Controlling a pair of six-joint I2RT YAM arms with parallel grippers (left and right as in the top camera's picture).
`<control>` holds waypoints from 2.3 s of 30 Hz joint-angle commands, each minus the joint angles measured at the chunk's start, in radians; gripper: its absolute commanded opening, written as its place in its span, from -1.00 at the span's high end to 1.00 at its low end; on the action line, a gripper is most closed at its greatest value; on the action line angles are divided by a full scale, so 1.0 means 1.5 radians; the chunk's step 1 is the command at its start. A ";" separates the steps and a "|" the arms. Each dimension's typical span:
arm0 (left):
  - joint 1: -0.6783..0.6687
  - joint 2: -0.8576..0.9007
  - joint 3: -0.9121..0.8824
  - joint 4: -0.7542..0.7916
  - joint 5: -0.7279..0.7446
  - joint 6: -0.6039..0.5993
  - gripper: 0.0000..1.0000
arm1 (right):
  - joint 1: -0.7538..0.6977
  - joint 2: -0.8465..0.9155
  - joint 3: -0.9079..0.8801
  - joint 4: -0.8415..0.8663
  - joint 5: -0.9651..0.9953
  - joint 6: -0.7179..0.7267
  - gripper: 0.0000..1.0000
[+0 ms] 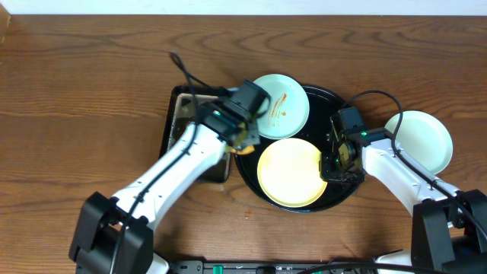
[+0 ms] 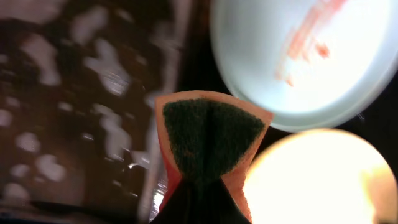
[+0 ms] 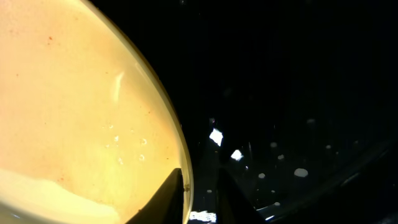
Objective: Clean dirty plates on tray and stack at the side
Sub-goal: 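Scrub the yellow plate with the sponge in the left gripper, then lift the yellow plate with the right gripper toward the cleaned green plate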
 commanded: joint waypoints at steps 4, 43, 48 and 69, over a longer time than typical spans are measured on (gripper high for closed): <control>0.121 0.000 -0.002 -0.007 -0.007 0.111 0.85 | -0.003 -0.010 -0.003 0.007 0.005 0.005 0.67; 0.186 0.000 -0.050 0.006 0.022 0.151 0.85 | -0.071 -0.162 -0.030 0.130 0.030 -0.116 0.98; 0.187 0.000 -0.050 0.006 0.022 0.151 0.85 | -0.062 -0.224 -0.023 0.135 0.173 -0.124 0.98; 0.187 0.000 -0.050 0.017 0.022 0.152 0.85 | 0.164 -0.307 -0.022 0.181 0.703 -0.259 0.98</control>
